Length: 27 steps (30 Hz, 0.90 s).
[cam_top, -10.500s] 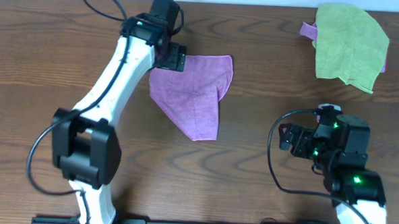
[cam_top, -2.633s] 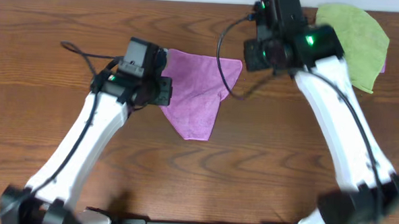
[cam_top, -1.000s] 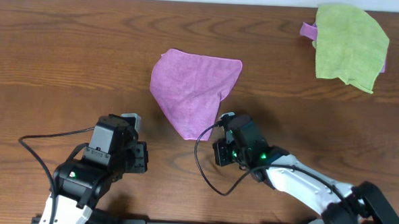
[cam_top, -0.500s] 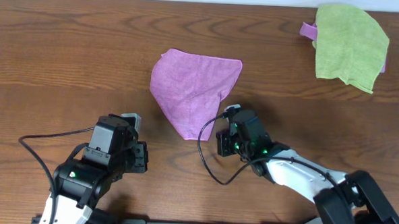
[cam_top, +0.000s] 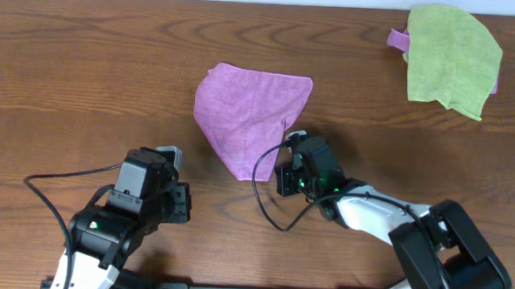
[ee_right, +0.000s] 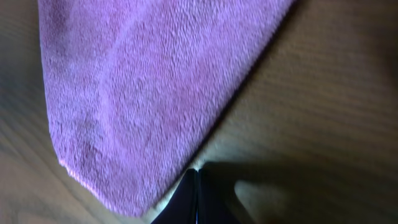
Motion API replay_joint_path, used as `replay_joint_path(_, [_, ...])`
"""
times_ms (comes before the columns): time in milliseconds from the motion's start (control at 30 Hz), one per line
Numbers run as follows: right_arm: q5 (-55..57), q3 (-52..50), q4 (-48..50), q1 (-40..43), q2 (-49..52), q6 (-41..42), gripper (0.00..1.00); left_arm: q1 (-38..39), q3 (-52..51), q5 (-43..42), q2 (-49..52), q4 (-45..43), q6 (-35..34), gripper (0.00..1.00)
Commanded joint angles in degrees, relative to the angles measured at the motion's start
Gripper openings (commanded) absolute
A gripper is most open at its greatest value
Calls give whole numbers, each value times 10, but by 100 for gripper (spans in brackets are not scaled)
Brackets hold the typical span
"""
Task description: Fold the cloth
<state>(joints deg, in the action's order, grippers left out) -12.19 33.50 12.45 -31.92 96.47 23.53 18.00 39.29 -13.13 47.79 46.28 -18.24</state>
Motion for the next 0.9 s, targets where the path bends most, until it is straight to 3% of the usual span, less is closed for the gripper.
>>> replay_joint_path(0, [-1, 14, -4, 4, 27, 12, 1, -3, -2, 0, -2, 2, -7, 6])
replay_joint_path(100, [-3, 22, -4, 4, 34, 17, 19, -3, -2, 0, -2, 2, -7, 6])
replay_joint_path(167, [-5, 24, -4, 4, 34, 18, 44, -3, -2, 0, -2, 2, -7, 6])
replay_joint_path(267, [-19, 25, -4, 4, 34, 20, 54, -3, -2, 0, -2, 2, -7, 6])
replay_joint_path(467, [-36, 25, 35, 4, 34, 53, 60, -3, -2, 2, -2, 2, -6, 7])
replay_joint_path(867, [-50, 32, 147, 4, 34, 118, 61, -3, -2, 2, -2, 2, -6, 7])
